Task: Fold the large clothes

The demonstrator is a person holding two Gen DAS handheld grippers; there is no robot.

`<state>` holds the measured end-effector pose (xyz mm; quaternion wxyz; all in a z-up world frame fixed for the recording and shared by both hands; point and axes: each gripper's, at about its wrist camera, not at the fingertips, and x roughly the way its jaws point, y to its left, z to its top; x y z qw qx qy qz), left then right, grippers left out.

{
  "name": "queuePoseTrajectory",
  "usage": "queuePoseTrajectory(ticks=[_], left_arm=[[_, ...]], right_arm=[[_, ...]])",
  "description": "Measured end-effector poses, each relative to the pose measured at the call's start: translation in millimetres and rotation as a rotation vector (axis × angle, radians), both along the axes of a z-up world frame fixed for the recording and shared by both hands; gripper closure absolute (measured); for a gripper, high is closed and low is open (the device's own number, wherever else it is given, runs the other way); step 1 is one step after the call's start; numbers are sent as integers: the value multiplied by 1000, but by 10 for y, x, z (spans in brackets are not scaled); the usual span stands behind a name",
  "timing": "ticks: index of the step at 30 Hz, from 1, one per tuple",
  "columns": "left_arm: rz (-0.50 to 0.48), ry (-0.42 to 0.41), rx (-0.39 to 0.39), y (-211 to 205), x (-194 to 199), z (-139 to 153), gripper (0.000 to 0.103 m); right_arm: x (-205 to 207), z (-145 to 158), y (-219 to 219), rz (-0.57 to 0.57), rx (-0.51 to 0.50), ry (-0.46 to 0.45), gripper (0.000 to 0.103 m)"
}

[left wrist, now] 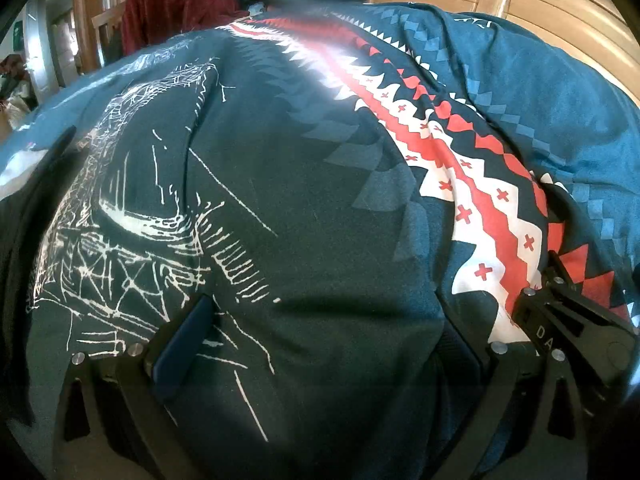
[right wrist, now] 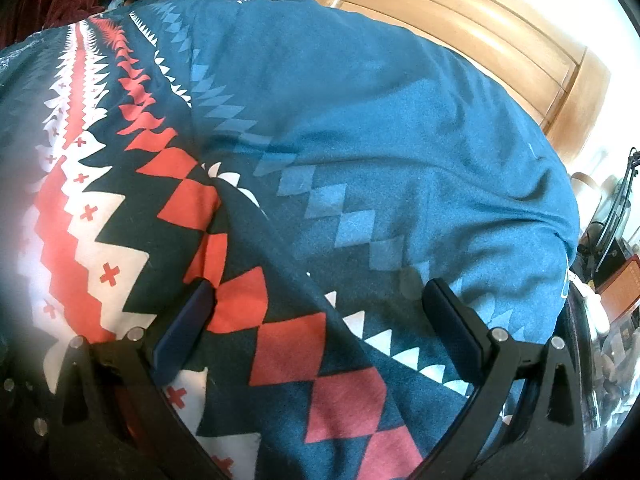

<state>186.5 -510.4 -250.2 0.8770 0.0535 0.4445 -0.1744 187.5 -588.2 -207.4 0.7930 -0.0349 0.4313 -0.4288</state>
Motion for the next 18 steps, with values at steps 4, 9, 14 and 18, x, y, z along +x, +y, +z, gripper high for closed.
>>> queuePoseTrajectory(ticks=[4, 9, 14, 18], left_arm=[[0, 0, 0, 3, 2, -3, 0], [0, 0, 0, 0, -1, 0, 0], [0, -1, 1, 2, 0, -2, 0], [0, -1, 0, 11, -2, -4, 0]], right_arm=[[-5, -2, -4, 0, 0, 0, 0], [-12, -3, -13, 0, -1, -1, 0], [-6, -10, -4, 0, -1, -1, 0], [-6, -11, -5, 0, -1, -1, 0]])
